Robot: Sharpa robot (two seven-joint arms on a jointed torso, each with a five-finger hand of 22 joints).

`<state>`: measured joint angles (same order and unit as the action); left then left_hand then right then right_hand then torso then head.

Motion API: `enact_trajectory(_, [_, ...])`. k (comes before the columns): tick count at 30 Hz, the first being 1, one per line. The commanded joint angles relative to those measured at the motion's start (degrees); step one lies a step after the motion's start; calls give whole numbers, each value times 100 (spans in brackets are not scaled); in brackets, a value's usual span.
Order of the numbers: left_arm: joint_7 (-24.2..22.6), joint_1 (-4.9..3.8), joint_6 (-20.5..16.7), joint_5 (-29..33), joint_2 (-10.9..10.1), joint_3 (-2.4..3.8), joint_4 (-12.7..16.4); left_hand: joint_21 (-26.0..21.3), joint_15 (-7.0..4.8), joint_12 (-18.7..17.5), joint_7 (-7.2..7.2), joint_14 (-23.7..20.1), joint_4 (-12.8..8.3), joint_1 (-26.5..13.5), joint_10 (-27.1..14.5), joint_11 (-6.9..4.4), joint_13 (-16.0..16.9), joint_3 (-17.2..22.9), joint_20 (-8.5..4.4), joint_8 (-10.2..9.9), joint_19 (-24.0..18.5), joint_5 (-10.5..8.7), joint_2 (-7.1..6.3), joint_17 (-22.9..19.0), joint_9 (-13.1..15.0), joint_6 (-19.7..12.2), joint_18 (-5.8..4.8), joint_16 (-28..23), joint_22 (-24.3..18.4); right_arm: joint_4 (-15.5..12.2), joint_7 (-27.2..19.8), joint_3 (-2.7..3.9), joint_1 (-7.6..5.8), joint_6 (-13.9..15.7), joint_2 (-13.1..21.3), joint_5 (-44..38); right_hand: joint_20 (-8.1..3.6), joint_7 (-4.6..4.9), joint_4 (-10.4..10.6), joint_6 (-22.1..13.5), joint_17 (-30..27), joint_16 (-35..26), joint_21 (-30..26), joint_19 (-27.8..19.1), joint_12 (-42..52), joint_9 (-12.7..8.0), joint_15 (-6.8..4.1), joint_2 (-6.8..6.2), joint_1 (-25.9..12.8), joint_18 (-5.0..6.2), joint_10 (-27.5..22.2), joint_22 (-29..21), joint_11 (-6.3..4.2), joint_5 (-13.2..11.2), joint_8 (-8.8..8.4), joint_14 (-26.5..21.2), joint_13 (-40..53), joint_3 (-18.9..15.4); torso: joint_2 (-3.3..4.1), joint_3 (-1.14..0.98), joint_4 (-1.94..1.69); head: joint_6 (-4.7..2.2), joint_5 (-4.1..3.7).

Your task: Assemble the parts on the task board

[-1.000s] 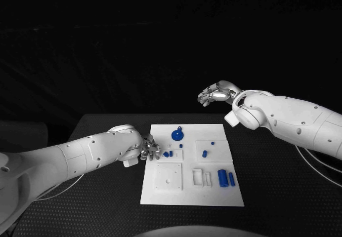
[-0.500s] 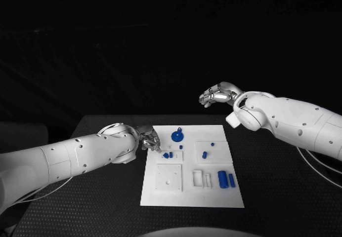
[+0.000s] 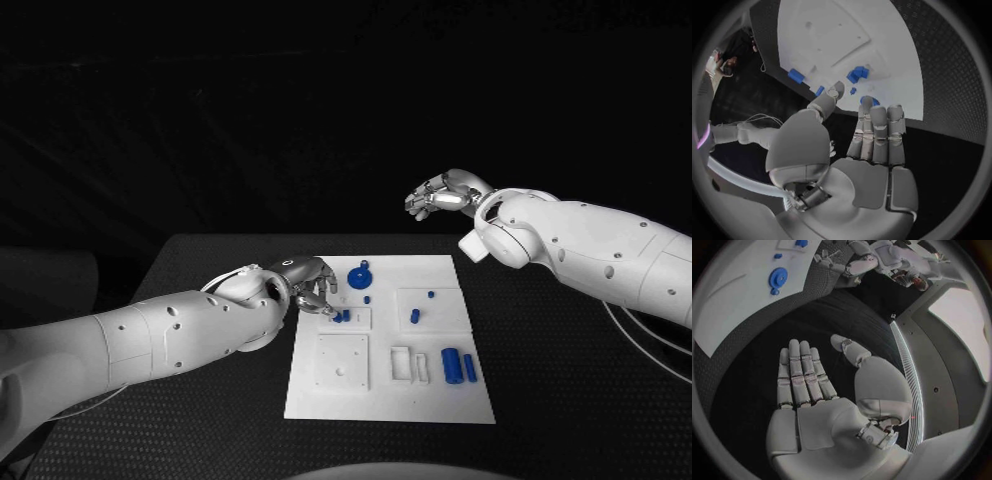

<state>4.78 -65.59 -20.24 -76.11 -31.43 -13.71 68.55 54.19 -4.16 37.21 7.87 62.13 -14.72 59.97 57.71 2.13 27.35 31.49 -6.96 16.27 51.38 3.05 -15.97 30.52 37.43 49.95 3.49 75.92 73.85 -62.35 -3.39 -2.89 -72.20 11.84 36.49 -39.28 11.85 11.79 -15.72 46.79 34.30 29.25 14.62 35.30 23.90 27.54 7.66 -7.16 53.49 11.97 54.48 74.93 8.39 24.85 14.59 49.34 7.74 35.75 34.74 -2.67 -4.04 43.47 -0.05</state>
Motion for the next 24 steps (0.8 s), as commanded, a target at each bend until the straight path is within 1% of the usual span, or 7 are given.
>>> enact_trajectory(1, [-142,35,-277,-458,52,3,-63,-23,20,7,36,34,-2,20,-35,22,-11,-44,-254,45,32,-26,-48,8,13,74,102,-14,-8,7,-62,3,4,-10,0,-1,5,-1,-24,-46,-8,1,-24,42,-16,-8,19,2,69,-57,44,36,12,16,19,-4,-10,-7,3,3,8,0,5])
enact_trajectory(8, [-161,121,-250,-500,148,3,-196,-27,11,19,23,58,20,39,-28,14,-31,-84,-258,74,58,-24,-31,18,34,101,111,1,-13,5,-64,3,7,-11,-9,-1,5,-1,-25,-46,-9,2,-27,44,-16,-9,19,2,72,-58,45,40,12,15,20,-4,-14,-8,1,-7,5,12,5])
enact_trajectory(15, [-179,231,-184,-502,218,3,-256,-30,1,31,8,76,43,110,-22,4,-54,-71,-264,102,82,-17,26,26,50,133,119,11,-16,4,-65,3,10,-15,-13,-1,6,-1,-24,-45,-10,3,-30,45,-16,-10,19,3,73,-58,46,42,12,15,21,-4,-17,-8,0,-4,8,20,5])
enact_trajectory(21, [-193,288,-167,-502,256,4,-278,-17,-13,52,-7,112,51,217,-2,-10,-84,-59,-275,123,118,-12,86,48,60,157,124,48,-6,5,-66,3,14,-18,-13,-1,6,-1,-23,-45,-11,3,-33,47,-15,-11,19,4,72,-58,46,44,12,15,22,-4,-21,-9,0,-2,4,23,-3])
enact_trajectory(24, [-196,308,-164,-502,283,4,-329,-11,-17,61,-11,117,42,277,4,-14,-99,-54,-279,131,128,-11,108,56,63,165,125,58,1,3,-66,3,14,-23,-14,-1,7,-1,-21,-45,-11,4,-34,48,-15,-12,19,5,72,-58,47,46,12,15,23,-4,-23,-9,-1,-5,2,27,-6])
